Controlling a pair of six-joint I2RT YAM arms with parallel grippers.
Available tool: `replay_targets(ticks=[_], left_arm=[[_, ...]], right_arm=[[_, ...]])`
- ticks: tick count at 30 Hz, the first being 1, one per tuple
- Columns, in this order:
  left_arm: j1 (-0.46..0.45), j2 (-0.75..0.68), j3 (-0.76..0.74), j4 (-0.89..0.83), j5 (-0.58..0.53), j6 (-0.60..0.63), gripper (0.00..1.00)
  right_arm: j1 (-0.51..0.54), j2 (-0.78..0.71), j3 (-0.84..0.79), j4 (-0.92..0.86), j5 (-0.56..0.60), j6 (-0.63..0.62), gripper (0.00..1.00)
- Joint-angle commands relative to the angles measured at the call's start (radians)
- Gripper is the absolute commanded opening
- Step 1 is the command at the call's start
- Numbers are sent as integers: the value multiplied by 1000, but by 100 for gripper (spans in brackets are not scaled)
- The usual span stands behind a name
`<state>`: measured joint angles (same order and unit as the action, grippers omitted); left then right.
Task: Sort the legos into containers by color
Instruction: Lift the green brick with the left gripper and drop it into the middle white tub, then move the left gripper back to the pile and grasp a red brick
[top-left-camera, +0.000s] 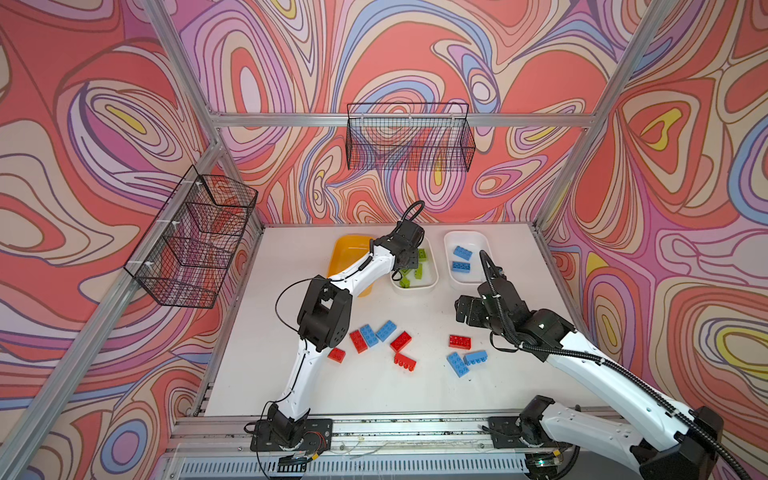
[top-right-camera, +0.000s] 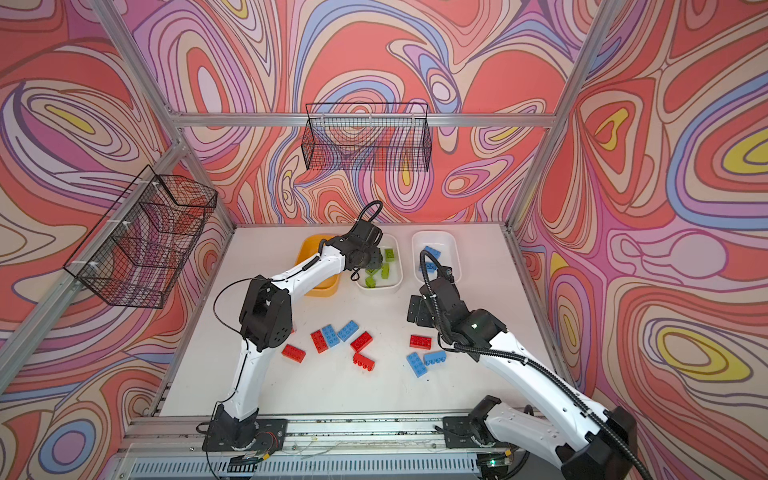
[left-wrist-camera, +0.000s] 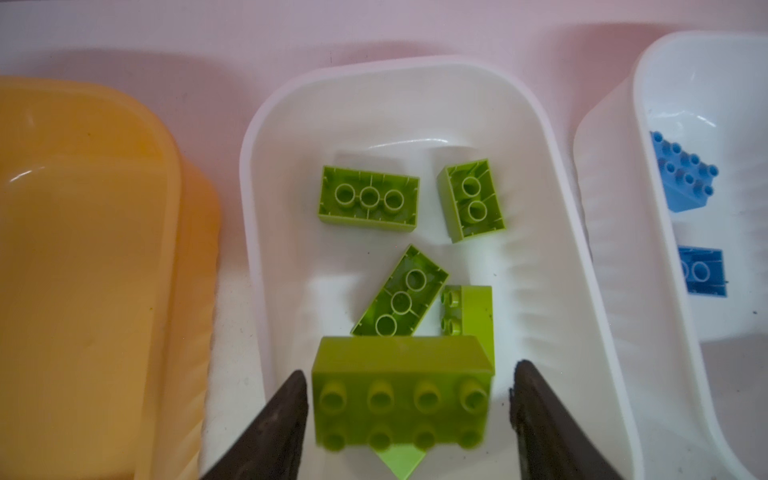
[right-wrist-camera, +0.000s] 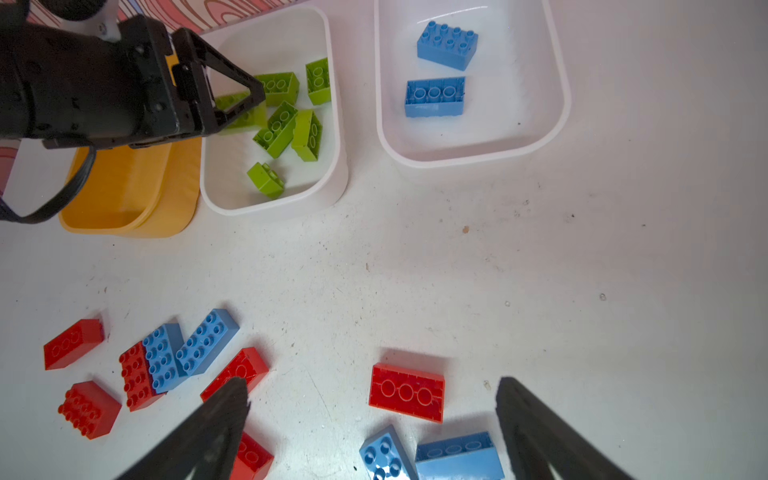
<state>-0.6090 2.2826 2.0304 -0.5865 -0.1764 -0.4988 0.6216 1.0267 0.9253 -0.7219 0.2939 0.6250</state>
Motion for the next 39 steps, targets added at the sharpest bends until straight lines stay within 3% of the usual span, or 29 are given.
replay_targets(ticks=[1,5,11,19,29,33,39], left_arm=[[-7,29,58,0,3,3,83],[-21,17,65,10,-17,12,95],[-47,-130,-67,39,-110,19,95],[-48,-540,-574,96,-237,-73,95],[-46,-934,-1046,-140,-395,-333,98],[-10,-1047,-1196,-144,-361,-403,100],[81,-1142,-1357,-42,-276,-410,100]], right_arm=[[1,-8,30,-46,41,23,98],[1,7,45,-45,45,16,98],[1,31,51,-20,35,3,98],[1,59,43,36,-20,-15,98],[2,87,20,114,-120,-25,98],[1,88,-4,138,-159,-20,98],[2,62,-53,162,-187,3,98]])
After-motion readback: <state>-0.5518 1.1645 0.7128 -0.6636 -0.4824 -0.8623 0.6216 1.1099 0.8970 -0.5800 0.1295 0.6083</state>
